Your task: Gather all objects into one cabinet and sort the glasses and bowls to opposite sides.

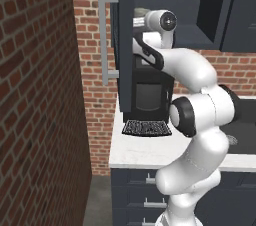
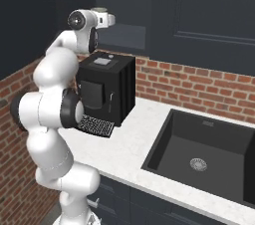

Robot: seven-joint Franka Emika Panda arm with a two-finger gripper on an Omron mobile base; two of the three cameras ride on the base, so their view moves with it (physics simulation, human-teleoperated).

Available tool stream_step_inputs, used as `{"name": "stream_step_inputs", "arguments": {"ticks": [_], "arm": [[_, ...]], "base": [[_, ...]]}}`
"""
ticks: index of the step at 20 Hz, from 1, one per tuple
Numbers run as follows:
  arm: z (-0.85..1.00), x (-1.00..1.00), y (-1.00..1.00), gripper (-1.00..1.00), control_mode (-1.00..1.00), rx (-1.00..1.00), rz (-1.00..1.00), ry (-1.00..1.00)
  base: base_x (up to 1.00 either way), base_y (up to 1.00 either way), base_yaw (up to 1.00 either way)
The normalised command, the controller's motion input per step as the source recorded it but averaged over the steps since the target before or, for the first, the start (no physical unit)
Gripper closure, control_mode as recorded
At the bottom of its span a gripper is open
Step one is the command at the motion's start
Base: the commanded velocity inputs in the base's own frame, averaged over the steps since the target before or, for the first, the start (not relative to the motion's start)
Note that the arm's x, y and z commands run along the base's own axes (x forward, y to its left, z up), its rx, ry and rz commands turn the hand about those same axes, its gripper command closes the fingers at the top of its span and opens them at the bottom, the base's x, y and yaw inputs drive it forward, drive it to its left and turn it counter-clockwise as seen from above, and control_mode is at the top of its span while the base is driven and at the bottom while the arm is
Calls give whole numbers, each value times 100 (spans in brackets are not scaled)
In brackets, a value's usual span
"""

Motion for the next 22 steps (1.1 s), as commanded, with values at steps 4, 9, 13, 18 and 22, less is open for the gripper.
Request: {"name": "stream_step_inputs", "arguments": {"ticks": [4, 9, 13, 18, 22], "arm": [[29, -43, -29, 100, -100, 2, 0, -6], [29, -57, -35, 100, -100, 2, 0, -12], [18, -67, -38, 100, -100, 2, 0, -12], [30, -67, -31, 100, -100, 2, 0, -3], [30, -66, -23, 100, -100, 3, 0, 2]], "base": [[0, 0, 0], [0, 0, 0], [0, 0, 0], [0, 0, 0], [0, 0, 0]]}}
